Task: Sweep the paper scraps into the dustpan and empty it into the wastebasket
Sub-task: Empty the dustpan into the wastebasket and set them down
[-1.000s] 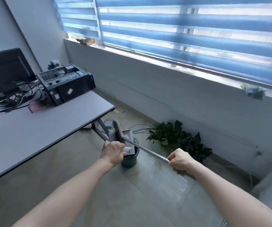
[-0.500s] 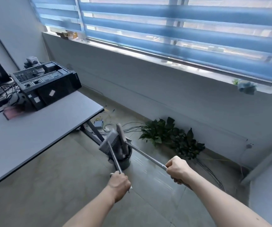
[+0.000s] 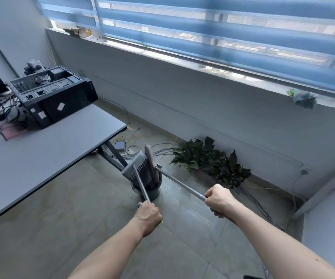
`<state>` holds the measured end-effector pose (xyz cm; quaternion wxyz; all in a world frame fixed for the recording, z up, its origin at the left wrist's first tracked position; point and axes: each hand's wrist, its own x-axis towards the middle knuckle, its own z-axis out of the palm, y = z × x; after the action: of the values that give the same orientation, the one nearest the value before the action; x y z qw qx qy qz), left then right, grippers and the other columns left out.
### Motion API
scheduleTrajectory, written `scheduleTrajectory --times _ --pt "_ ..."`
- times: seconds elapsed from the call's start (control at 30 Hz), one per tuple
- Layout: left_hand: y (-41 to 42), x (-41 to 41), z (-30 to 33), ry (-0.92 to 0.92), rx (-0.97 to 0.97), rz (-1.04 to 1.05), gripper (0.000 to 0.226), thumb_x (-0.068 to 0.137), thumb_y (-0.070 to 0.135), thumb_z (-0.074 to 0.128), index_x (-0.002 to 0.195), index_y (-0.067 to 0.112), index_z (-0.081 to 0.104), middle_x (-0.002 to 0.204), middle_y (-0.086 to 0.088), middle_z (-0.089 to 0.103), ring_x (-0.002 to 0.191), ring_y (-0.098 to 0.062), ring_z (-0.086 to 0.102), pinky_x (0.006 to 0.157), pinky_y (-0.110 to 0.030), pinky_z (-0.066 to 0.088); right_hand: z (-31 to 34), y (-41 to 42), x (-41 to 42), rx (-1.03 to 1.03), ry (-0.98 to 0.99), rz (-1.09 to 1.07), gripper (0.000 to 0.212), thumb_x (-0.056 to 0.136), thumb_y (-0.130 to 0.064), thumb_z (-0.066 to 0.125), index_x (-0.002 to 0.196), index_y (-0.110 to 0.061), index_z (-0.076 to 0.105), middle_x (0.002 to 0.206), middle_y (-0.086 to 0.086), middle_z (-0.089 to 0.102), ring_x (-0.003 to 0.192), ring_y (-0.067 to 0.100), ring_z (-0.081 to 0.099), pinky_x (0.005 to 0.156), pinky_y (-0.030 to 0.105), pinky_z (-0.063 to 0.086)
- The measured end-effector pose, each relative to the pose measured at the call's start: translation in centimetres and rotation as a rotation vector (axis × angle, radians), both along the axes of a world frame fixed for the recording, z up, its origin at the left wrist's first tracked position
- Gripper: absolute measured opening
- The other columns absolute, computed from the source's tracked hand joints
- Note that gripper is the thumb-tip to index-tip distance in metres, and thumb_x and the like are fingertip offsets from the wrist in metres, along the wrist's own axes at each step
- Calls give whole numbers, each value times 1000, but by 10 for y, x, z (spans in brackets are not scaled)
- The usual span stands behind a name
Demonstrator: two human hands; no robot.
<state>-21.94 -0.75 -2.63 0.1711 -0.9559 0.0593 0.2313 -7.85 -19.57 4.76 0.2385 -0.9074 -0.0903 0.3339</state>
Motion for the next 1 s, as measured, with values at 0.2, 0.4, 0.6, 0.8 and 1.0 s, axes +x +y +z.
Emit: scheduleTrajectory --times 0.2,0.4,0.6,0.8,1.0 --pt "3 0 5 10 32 -8 32 86 -1 47 107 6 68 107 -19 68 101 -38 62 86 -43 46 7 1 -2 -7 -20 14 29 66 -5 35 64 -10 64 60 14 58 39 23 48 38 21 41" --pt "28 4 29 -76 -29 82 28 89 9 47 108 13 68 112 -8 67 109 -32 60 88 -37 43 23 -11 12 -22 -59 58 41 72 -4 40 90 -13 76 62 12 64 41 22 53 38 21 43" --pt "66 18 72 -392 -240 304 24 88 33 59 103 18 70 105 0 69 103 -23 63 85 -29 43 58 -9 23 -35 -103 113 36 74 -1 43 92 -1 75 51 10 59 26 17 46 35 19 43" --pt "87 47 138 -693 -534 626 23 82 36 66 93 17 73 90 -8 70 87 -28 65 67 -30 45 124 22 41 -142 -166 290 35 74 2 43 88 3 75 63 20 67 44 26 53 44 29 47" --pt "99 60 191 -775 -756 876 19 77 33 68 80 15 74 75 -7 67 78 -26 63 57 -27 40 231 86 64 -391 -283 595 20 81 0 53 82 6 72 66 17 62 48 23 54 41 22 41"
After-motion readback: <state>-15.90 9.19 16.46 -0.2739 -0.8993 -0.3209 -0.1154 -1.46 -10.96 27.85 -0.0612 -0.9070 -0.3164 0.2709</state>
